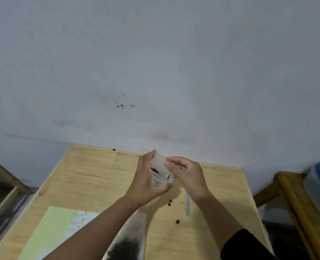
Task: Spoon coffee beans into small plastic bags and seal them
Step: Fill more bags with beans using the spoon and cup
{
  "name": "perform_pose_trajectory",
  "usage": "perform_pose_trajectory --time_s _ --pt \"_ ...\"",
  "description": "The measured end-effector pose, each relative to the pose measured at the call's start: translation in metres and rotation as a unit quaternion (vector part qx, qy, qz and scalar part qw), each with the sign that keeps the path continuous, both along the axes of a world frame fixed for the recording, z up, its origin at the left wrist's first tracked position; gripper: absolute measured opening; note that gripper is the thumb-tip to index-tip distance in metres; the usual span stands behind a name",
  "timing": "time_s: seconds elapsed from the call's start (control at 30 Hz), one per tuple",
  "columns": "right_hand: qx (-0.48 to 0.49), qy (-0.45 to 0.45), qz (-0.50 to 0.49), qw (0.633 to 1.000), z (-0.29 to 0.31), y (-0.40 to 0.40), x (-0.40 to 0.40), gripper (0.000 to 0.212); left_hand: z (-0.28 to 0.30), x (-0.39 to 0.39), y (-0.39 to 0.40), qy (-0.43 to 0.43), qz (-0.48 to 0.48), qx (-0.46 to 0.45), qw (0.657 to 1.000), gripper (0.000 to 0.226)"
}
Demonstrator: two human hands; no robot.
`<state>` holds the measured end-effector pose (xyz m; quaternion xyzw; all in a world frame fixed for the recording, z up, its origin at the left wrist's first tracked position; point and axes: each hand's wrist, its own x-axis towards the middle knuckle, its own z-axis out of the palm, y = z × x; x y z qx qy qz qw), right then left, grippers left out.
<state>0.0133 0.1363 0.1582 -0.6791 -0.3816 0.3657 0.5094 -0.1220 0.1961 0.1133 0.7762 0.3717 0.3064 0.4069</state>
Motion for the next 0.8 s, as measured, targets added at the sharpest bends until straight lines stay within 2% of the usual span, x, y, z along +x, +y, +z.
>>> perform_pose_trajectory --time_s 0.13,0.2,0.37,0.47,0.57,0.67,0.8 --pt "-0.01 -0.095 -0.022 0.995 0.031 0.0 -0.004 0.008 0.025 -0.006 0.001 0.009 -0.033 0.005 0.999 0.123" --pt "-0.019 -0.115 -0.016 0.993 0.047 -0.001 -0.006 0.01 0.037 -0.012 0.003 0.012 -0.035 0.018 0.999 0.12" --pt "-0.008 -0.111 0.007 0.994 0.077 -0.013 -0.024 0.007 0.065 -0.032 0.001 -0.071 0.003 0.007 0.997 0.064" --pt "0.033 -0.05 -0.026 0.998 0.082 -0.026 -0.038 0.015 0.077 -0.046 -0.001 -0.119 0.023 0.001 0.993 0.039" --pt "0.113 0.014 -0.065 0.991 0.078 -0.042 -0.051 0.025 0.082 -0.054 -0.003 -0.182 0.054 -0.046 0.981 0.038" --pt "0.157 -0.017 -0.104 0.982 0.074 -0.052 -0.059 0.035 0.084 -0.06 -0.011 -0.2 0.043 -0.068 0.976 0.042" --pt "0.18 -0.02 -0.107 0.978 0.082 -0.06 -0.063 0.033 0.09 -0.069 -0.017 -0.18 0.002 -0.037 0.983 0.028"
